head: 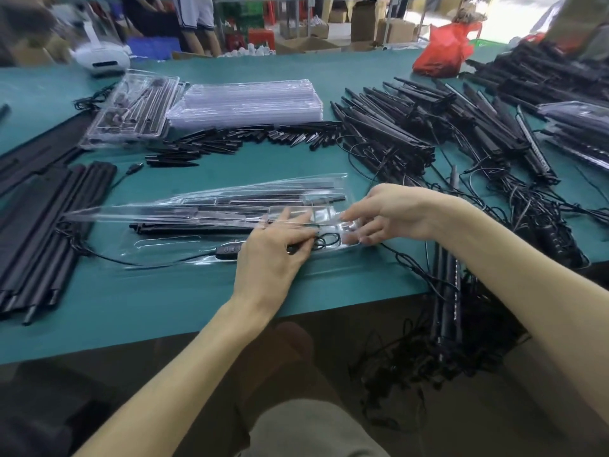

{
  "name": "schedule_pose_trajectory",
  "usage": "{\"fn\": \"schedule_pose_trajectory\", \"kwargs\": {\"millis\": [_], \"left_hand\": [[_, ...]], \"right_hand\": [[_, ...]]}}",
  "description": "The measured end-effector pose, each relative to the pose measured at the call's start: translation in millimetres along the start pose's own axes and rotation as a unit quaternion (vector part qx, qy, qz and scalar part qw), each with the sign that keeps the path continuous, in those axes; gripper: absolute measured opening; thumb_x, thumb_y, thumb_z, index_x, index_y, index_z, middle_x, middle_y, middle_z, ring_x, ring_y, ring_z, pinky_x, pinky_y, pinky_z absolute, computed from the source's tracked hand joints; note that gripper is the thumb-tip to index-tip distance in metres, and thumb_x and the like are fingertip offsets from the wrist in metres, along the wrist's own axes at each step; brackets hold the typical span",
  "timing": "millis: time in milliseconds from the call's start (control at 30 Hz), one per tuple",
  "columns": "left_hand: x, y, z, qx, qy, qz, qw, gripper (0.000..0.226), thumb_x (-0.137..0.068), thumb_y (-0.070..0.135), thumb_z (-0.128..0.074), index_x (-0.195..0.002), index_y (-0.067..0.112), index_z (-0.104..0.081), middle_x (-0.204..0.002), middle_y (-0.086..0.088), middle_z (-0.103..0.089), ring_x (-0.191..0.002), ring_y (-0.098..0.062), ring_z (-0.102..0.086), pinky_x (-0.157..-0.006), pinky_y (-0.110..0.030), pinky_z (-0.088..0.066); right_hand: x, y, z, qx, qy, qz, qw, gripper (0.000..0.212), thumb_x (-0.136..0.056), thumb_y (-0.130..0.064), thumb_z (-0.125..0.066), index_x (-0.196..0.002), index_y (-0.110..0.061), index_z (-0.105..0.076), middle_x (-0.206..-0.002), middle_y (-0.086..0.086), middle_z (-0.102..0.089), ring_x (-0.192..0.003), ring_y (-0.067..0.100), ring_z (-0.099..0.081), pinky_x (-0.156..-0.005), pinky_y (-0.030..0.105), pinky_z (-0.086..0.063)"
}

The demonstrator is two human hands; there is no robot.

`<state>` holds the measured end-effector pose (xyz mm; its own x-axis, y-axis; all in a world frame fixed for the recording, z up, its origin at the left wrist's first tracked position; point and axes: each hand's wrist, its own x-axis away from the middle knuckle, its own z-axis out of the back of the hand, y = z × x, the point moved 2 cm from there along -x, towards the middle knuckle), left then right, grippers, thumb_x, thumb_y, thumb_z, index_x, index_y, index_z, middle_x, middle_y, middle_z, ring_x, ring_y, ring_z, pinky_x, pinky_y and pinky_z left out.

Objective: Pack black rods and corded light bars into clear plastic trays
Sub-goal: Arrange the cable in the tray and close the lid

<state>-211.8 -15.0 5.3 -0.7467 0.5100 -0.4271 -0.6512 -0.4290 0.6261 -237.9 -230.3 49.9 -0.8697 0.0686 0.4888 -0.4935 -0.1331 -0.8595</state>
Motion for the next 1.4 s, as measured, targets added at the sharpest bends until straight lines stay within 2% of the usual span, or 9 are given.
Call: {"fn": "schedule_pose_trajectory", "kwargs": {"millis": [100, 233, 533, 633, 700, 867, 1100, 1233, 1400], "left_hand": [[1.0, 2.5, 6.4, -0.101, -0.014, -0.06, 0.993, 0.015, -0.091, 0.02, -0.073, -0.105, 0.019, -0.079, -0.111, 0.005, -0.076, -0.107, -0.017, -0.069, -0.099, -0.04, -0.052], [-2.4, 4.8, 15.8, -0.165, -0.061, -0.16, 0.971, 0.009, -0.091, 0.02, -0.073, -0.096, 0.013, -0.077, -0.101, -0.001, -0.077, -0.094, -0.025, -0.073, -0.077, -0.041, -0.059], [-1.0, 4.4, 23.0, -0.223, -0.156, -0.219, 0.937, 0.029, -0.09, 0.007, -0.048, -0.11, 0.007, -0.069, -0.108, -0.008, -0.074, -0.1, -0.028, -0.07, -0.084, -0.043, -0.058], [4.7, 2.5, 19.0, -0.22, -0.169, -0.205, 0.939, 0.03, -0.102, 0.016, -0.047, -0.125, 0.005, -0.063, -0.131, -0.012, -0.065, -0.125, -0.03, -0.059, -0.107, -0.039, -0.044], [9.1, -1.8, 15.6, -0.232, -0.201, -0.177, 0.935, 0.044, -0.11, 0.029, -0.03, -0.145, 0.008, -0.046, -0.16, -0.008, -0.035, -0.152, -0.022, -0.025, -0.125, -0.034, -0.013], [18.4, -1.2, 12.0, -0.316, -0.222, -0.159, 0.909, 0.056, -0.109, 0.04, -0.015, -0.159, 0.014, -0.017, -0.169, -0.001, 0.001, -0.155, -0.013, 0.01, -0.125, -0.034, 0.004], [37.6, 13.7, 15.7, -0.329, -0.144, -0.148, 0.922, 0.053, -0.11, 0.026, -0.031, -0.156, 0.002, -0.025, -0.164, -0.017, -0.023, -0.153, -0.027, -0.021, -0.124, -0.041, -0.021], [42.8, 21.9, 25.1, -0.294, -0.061, -0.199, 0.933, 0.034, -0.095, 0.008, -0.066, -0.127, -0.002, -0.066, -0.131, -0.017, -0.065, -0.124, -0.028, -0.062, -0.101, -0.042, -0.054], [39.1, 16.1, 40.7, -0.276, -0.001, -0.247, 0.929, 0.015, -0.094, 0.005, -0.068, -0.107, 0.008, -0.071, -0.109, -0.004, -0.069, -0.098, -0.028, -0.066, -0.083, -0.041, -0.054]], "right_hand": [[5.8, 5.2, -1.8, 0.043, -0.018, 0.007, 0.999, 0.041, -0.089, -0.019, -0.076, -0.114, 0.01, -0.063, -0.102, 0.022, -0.075, -0.094, 0.031, -0.075, -0.076, 0.031, -0.061], [6.9, 13.1, -5.3, -0.003, 0.002, 0.029, 1.0, 0.026, -0.089, -0.009, -0.074, -0.104, 0.009, -0.065, -0.101, 0.023, -0.074, -0.097, 0.032, -0.074, -0.077, 0.028, -0.061], [3.9, 17.7, -20.3, -0.026, 0.09, 0.045, 0.995, 0.018, -0.081, 0.006, -0.077, -0.095, 0.002, -0.067, -0.083, 0.015, -0.074, -0.072, 0.023, -0.071, -0.06, 0.026, -0.057], [2.1, 19.6, -20.9, -0.028, 0.105, 0.052, 0.993, 0.016, -0.081, 0.007, -0.076, -0.093, 0.001, -0.068, -0.077, 0.012, -0.073, -0.068, 0.02, -0.066, -0.058, 0.026, -0.056], [1.3, 20.6, -21.8, -0.023, 0.111, 0.061, 0.992, 0.017, -0.081, 0.008, -0.075, -0.094, 0.0, -0.067, -0.076, 0.011, -0.074, -0.064, 0.019, -0.068, -0.055, 0.024, -0.055], [0.6, 21.8, -24.8, -0.012, 0.125, 0.076, 0.989, 0.02, -0.082, 0.008, -0.074, -0.1, 0.003, -0.066, -0.076, 0.011, -0.075, -0.065, 0.019, -0.07, -0.054, 0.023, -0.054], [2.8, 22.3, -25.8, -0.021, 0.118, 0.08, 0.99, 0.021, -0.082, 0.008, -0.074, -0.101, 0.004, -0.065, -0.079, 0.014, -0.076, -0.064, 0.019, -0.071, -0.053, 0.022, -0.054], [2.9, 22.3, -25.6, -0.022, 0.122, 0.08, 0.989, 0.02, -0.082, 0.008, -0.074, -0.1, 0.003, -0.066, -0.077, 0.012, -0.076, -0.067, 0.02, -0.071, -0.054, 0.022, -0.054], [4.6, 22.3, -26.1, -0.014, 0.132, 0.081, 0.988, 0.03, -0.084, 0.008, -0.073, -0.111, 0.006, -0.062, -0.097, 0.026, -0.073, -0.073, 0.025, -0.067, -0.055, 0.024, -0.052]]}}
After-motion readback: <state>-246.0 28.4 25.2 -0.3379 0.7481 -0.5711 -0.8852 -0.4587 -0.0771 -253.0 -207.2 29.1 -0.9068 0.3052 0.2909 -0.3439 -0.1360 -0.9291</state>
